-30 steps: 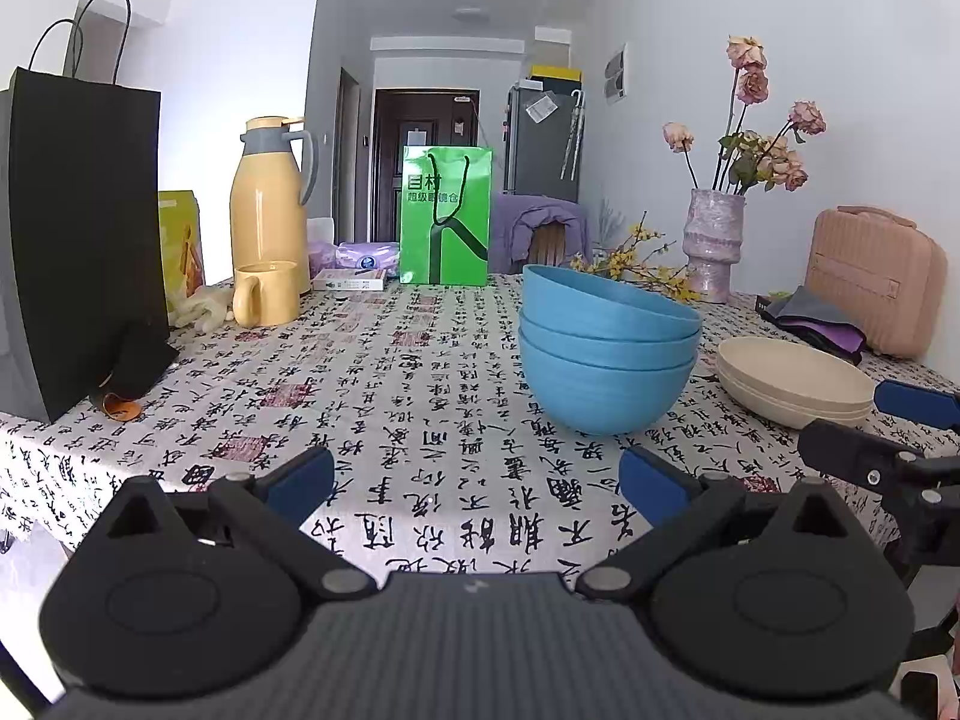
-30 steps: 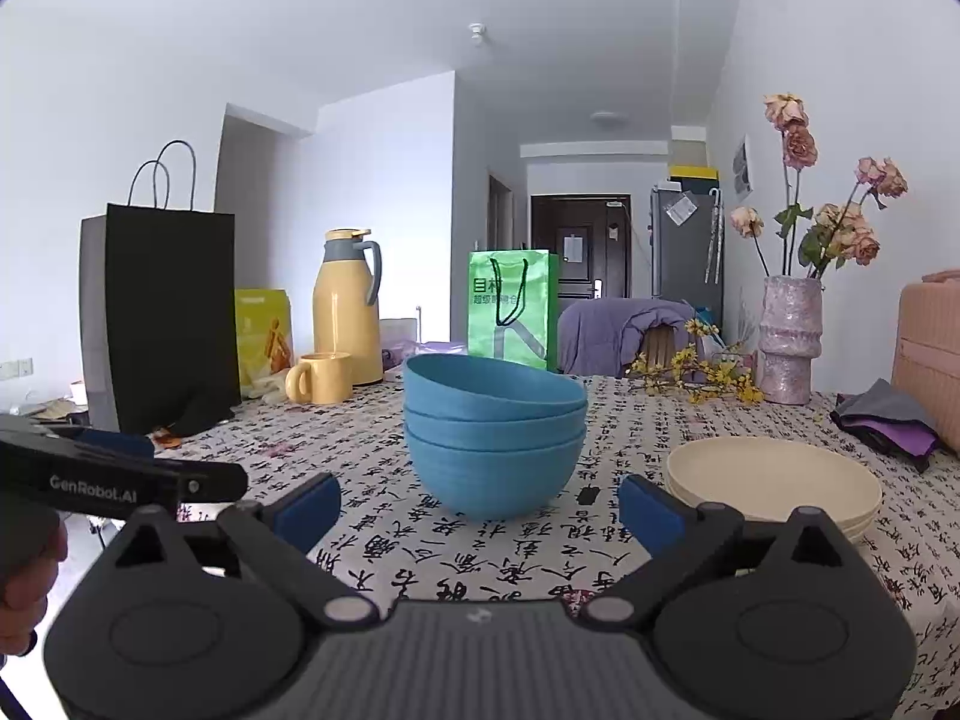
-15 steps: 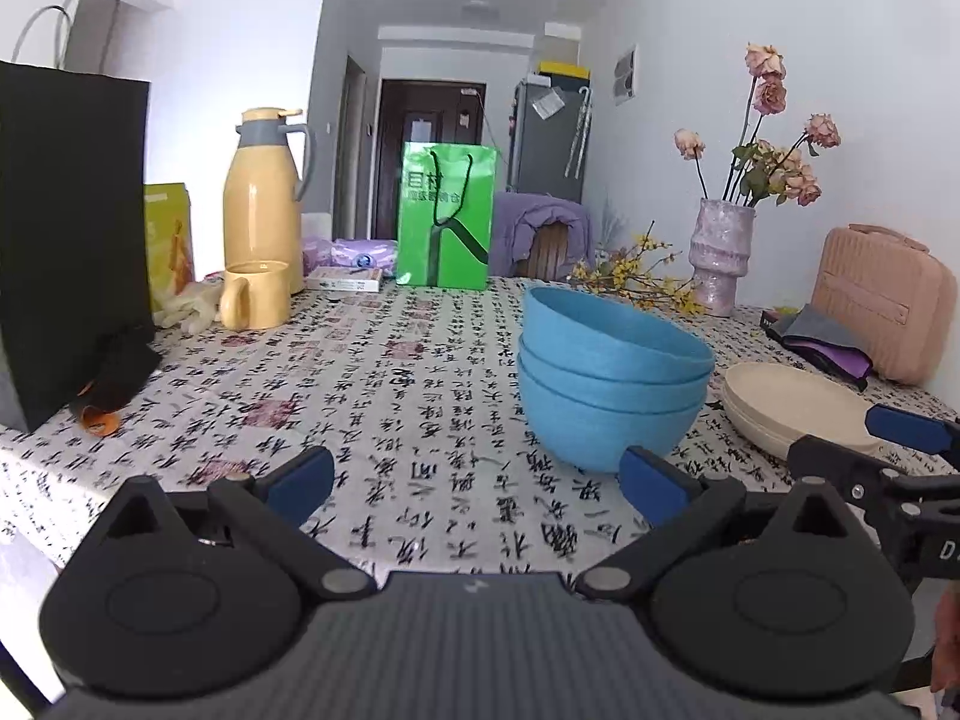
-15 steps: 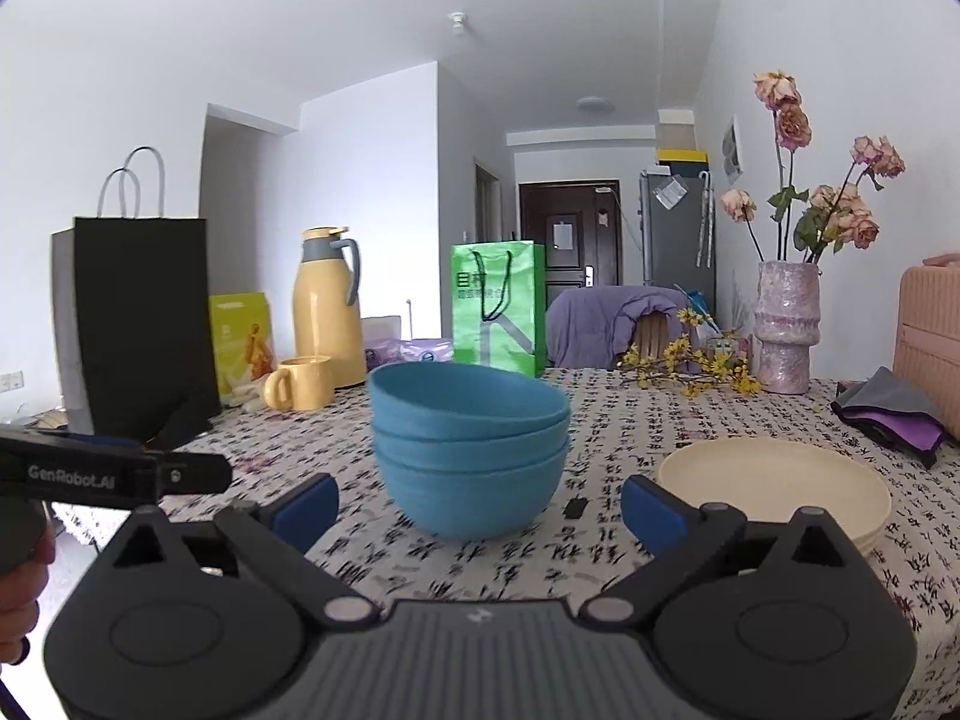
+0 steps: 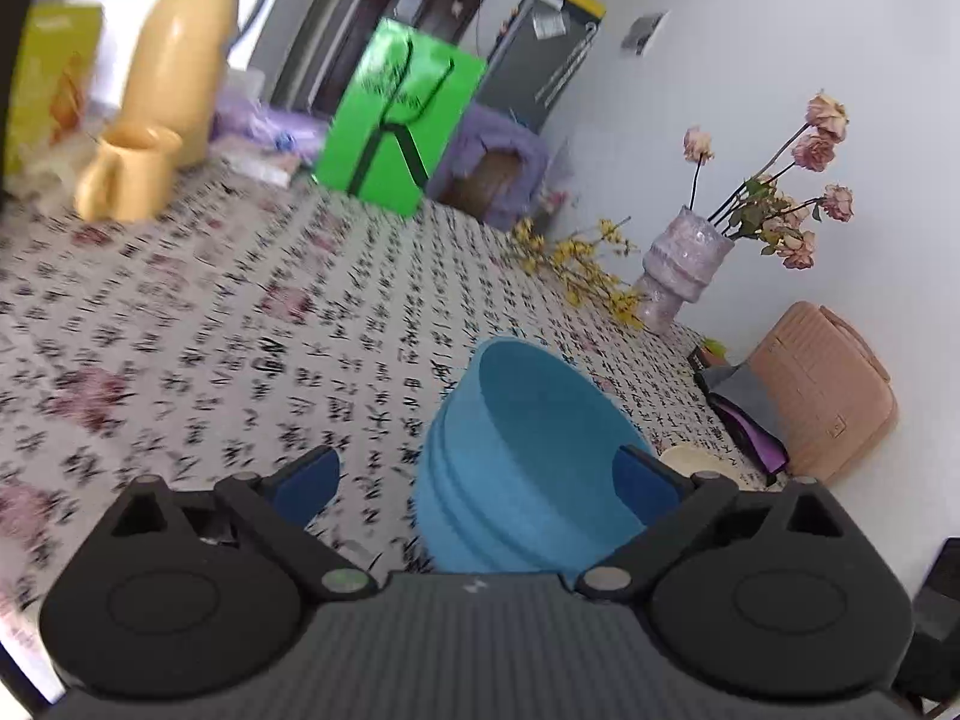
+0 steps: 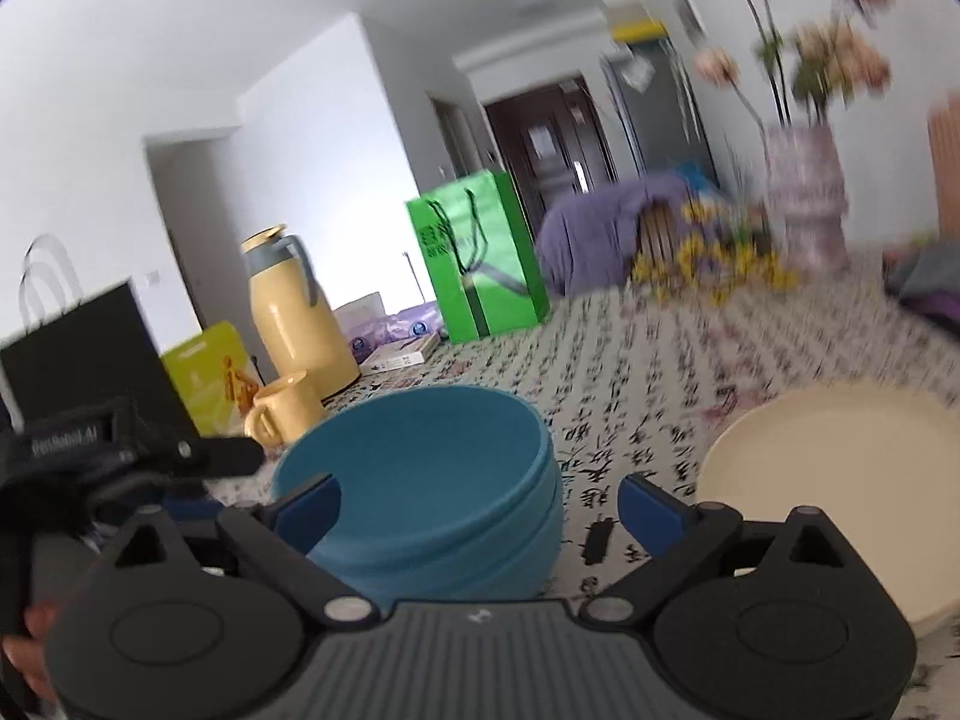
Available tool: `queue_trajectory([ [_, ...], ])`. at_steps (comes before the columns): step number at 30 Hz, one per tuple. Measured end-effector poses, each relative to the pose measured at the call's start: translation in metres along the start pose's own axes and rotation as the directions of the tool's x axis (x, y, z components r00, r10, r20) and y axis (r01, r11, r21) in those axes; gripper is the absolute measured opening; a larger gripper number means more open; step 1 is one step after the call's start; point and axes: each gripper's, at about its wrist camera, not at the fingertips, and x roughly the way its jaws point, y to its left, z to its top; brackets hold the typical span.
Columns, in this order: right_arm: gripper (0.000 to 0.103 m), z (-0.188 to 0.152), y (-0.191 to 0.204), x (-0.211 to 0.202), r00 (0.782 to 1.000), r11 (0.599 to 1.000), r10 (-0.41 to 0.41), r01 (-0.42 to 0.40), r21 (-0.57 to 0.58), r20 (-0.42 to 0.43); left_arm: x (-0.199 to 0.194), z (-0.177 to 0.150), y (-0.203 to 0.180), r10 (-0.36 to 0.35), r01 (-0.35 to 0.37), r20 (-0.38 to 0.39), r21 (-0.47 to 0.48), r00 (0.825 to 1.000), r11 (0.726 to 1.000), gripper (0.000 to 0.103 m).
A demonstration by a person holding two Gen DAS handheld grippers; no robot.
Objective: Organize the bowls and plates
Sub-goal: 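Move both grippers to the bowl stack and grip its rim, then lift the stack of blue bowls and carry it over the cream plates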
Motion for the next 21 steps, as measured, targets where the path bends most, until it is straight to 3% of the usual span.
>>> queue_trajectory([
  [3,0.092,0.009,-0.014,0.028,0.999,0.997,-0.013,0.016,0.071,-0.053,0.030,0.010,0.007,-0.023,0.020,-0.077,-0.039,0.997,0.999,0.086],
  [8,0.089,0.009,-0.029,0.061,0.989,0.989,0.015,0.007,0.150,-0.150,0.063,0.013,0.024,-0.066,0.049,-0.168,-0.103,0.984,0.994,0.086],
  [11,0.083,0.006,-0.040,0.076,0.978,0.975,0.052,-0.006,0.224,-0.201,0.077,0.011,0.033,-0.112,0.078,-0.226,-0.153,0.968,0.985,0.081],
  [13,0.076,0.003,-0.047,0.083,0.970,0.959,0.079,-0.011,0.283,-0.231,0.086,0.010,0.036,-0.144,0.100,-0.258,-0.176,0.955,0.979,0.072],
  [16,0.064,-0.004,-0.056,0.094,0.953,0.931,0.135,-0.028,0.365,-0.272,0.094,0.009,0.039,-0.142,0.091,-0.280,-0.187,0.949,0.978,0.064],
  [21,0.062,-0.008,-0.060,0.099,0.942,0.912,0.169,-0.039,0.408,-0.289,0.093,0.008,0.045,-0.151,0.092,-0.286,-0.210,0.946,0.973,0.062],
])
